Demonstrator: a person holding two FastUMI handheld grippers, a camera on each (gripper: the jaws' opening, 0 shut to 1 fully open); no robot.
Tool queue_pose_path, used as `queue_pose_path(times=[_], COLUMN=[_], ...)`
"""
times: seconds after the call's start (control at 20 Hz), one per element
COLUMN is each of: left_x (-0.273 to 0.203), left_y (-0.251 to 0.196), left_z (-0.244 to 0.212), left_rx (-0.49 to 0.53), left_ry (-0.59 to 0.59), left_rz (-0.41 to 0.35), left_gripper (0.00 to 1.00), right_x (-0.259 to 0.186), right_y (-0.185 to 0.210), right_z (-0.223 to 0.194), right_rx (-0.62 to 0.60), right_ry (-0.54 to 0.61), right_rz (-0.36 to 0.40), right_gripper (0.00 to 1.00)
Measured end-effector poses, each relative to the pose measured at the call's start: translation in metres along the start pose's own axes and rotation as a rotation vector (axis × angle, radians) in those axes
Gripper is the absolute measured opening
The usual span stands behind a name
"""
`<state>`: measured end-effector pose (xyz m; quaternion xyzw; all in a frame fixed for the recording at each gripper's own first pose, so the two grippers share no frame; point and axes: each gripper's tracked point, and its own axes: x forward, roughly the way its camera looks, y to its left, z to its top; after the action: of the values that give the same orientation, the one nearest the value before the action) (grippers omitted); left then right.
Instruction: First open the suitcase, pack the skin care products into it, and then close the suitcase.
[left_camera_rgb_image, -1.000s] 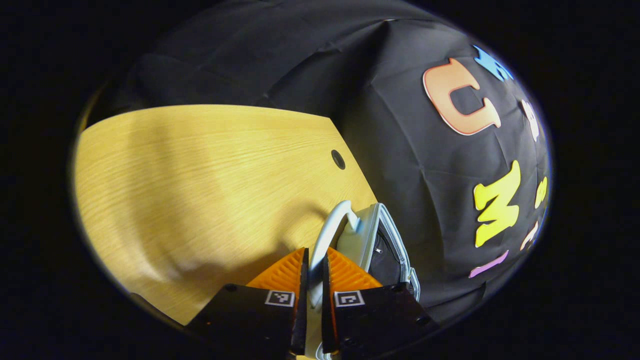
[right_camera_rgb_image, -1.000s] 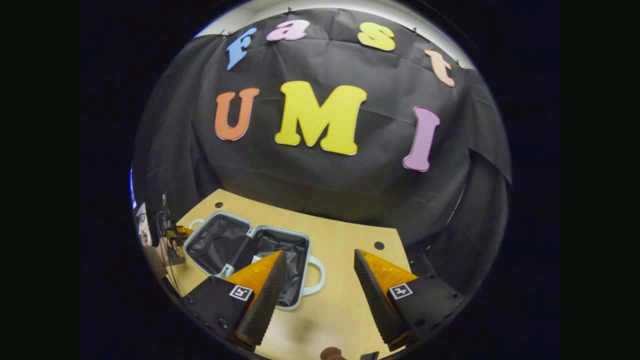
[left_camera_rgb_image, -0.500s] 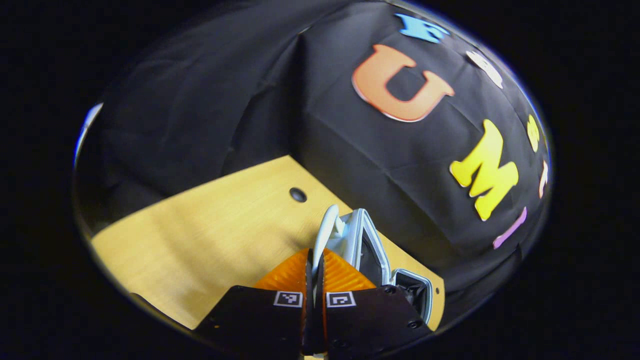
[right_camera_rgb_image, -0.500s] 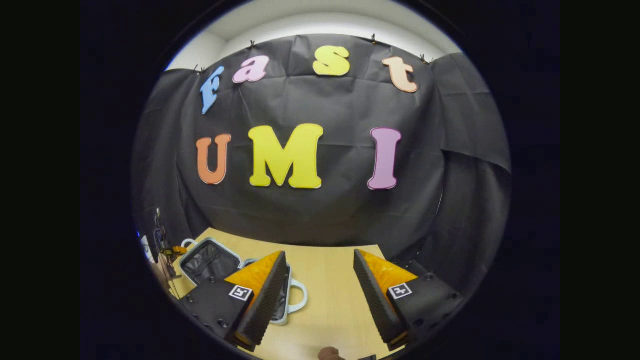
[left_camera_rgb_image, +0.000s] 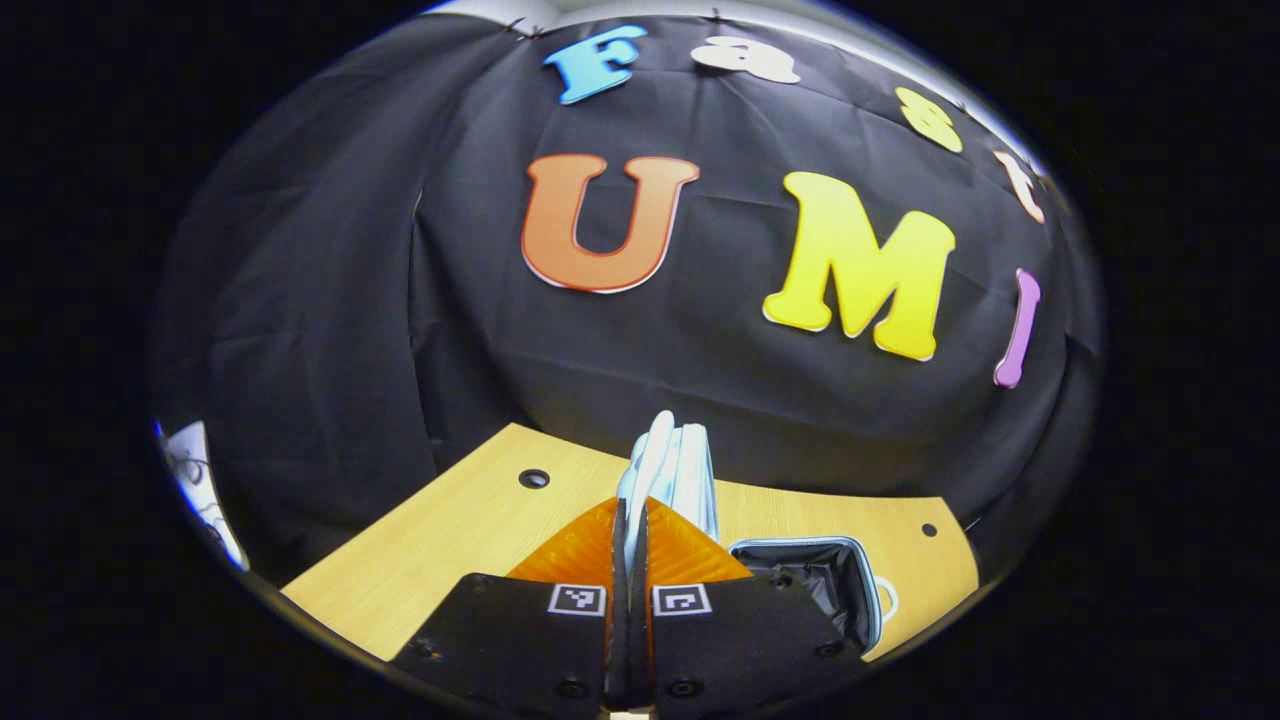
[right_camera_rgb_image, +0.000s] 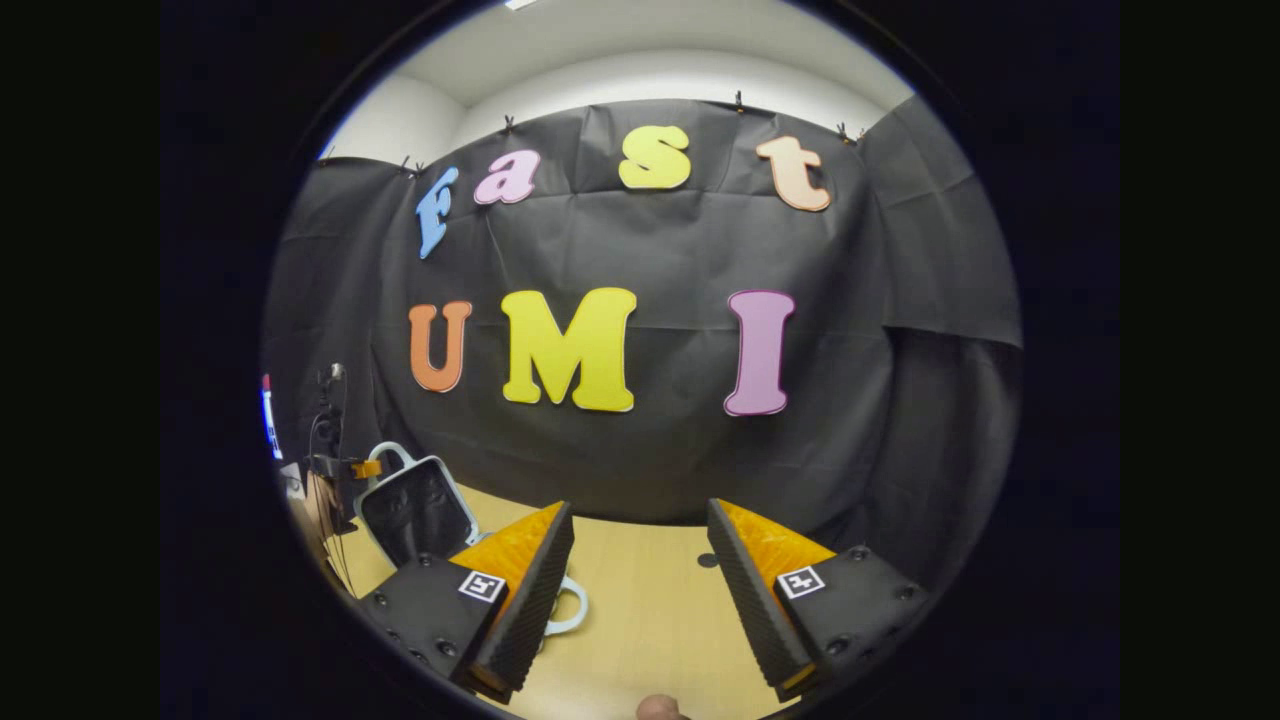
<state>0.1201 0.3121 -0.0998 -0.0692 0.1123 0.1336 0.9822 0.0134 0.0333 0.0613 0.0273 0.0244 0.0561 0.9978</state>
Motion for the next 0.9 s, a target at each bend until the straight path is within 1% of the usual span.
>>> queue_pose_path(times=[0.15, 0.2, 0.25, 0.35, 0.45, 0.55, 0.65, 0.75, 0.9], left_x=[-0.023, -0.026, -0.03, -0.034, -0.033, -0.031, -0.027, -0.02, -0.01], left_y=[-0.051, -0.066, -0.085, -0.124, -0.16, -0.197, -0.239, -0.272, -0.305], left_z=[0.0, -0.002, -0.004, -0.014, -0.025, -0.041, -0.07, -0.1, -0.145], left_rx=[0.104, 0.141, 0.19, 0.283, 0.351, 0.371, 0.371, 0.406, 0.469], left_ry=[-0.06, -0.074, -0.087, -0.096, -0.097, -0.088, -0.061, -0.027, 0.019], left_rz=[0.027, 0.031, 0.039, 0.046, 0.05, 0.028, -0.022, -0.052, -0.078], left_gripper=[0.03, 0.03, 0.03, 0.03, 0.03, 0.03, 0.03, 0.03, 0.03], right_x=[-0.006, -0.008, -0.01, -0.01, -0.011, -0.011, -0.007, -0.004, -0.001], right_y=[-0.017, -0.023, -0.028, -0.041, -0.055, -0.067, -0.082, -0.092, -0.106], right_z=[-0.001, -0.002, -0.005, -0.013, -0.021, -0.029, -0.042, -0.053, -0.069], right_rx=[-0.013, -0.016, -0.019, -0.022, -0.022, -0.01, -0.002, 0.006, 0.002], right_ry=[-0.023, -0.027, -0.026, -0.016, -0.005, 0.004, 0.025, 0.052, 0.076], right_rz=[0.018, 0.024, 0.032, 0.042, 0.042, 0.041, 0.022, 0.011, -0.007], right_gripper=[0.79, 0.8, 0.8, 0.8, 0.8, 0.79, 0.8, 0.8, 0.8])
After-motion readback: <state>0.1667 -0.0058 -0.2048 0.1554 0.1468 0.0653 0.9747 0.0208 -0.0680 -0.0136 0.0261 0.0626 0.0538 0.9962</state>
